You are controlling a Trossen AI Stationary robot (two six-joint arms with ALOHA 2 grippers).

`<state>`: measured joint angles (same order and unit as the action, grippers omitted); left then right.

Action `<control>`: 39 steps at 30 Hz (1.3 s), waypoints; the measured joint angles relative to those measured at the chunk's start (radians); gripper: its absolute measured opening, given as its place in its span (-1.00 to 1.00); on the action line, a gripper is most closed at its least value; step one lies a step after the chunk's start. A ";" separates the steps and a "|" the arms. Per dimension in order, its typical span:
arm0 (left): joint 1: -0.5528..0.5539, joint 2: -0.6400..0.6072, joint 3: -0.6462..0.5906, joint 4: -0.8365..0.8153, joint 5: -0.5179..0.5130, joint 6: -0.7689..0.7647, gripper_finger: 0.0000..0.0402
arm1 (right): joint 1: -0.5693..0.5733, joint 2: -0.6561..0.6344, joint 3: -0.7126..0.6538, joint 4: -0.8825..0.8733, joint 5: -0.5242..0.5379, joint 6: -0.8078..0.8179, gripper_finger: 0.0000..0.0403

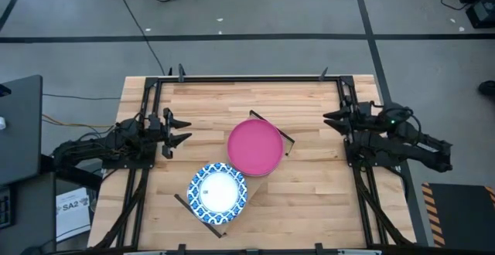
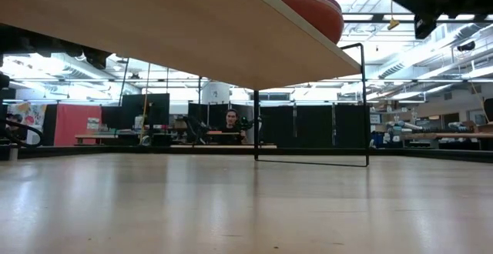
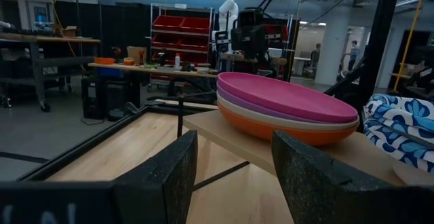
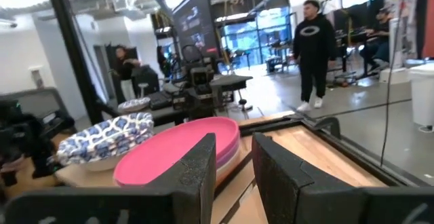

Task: Place and stack plates onto a shelf
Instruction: Return to Home Position

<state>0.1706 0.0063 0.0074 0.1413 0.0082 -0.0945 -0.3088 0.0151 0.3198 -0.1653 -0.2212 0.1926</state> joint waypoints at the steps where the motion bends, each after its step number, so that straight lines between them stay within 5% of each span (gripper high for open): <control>1: 0.000 0.000 0.000 0.000 0.000 0.000 -0.02 | 0.000 -0.004 -0.015 0.022 0.010 0.007 -0.49; 17: 0.000 0.000 0.000 0.000 0.000 -0.025 -0.02 | 0.090 -0.009 -0.313 0.413 0.072 0.067 -0.49; 39: 0.000 0.000 0.000 -0.005 0.000 -0.026 -0.02 | 0.374 -0.006 -0.314 0.265 0.430 -0.035 -0.49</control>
<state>0.1706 0.0061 0.0071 0.1360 0.0082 -0.1204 0.0651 0.0092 0.0063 0.1001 0.2089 0.1575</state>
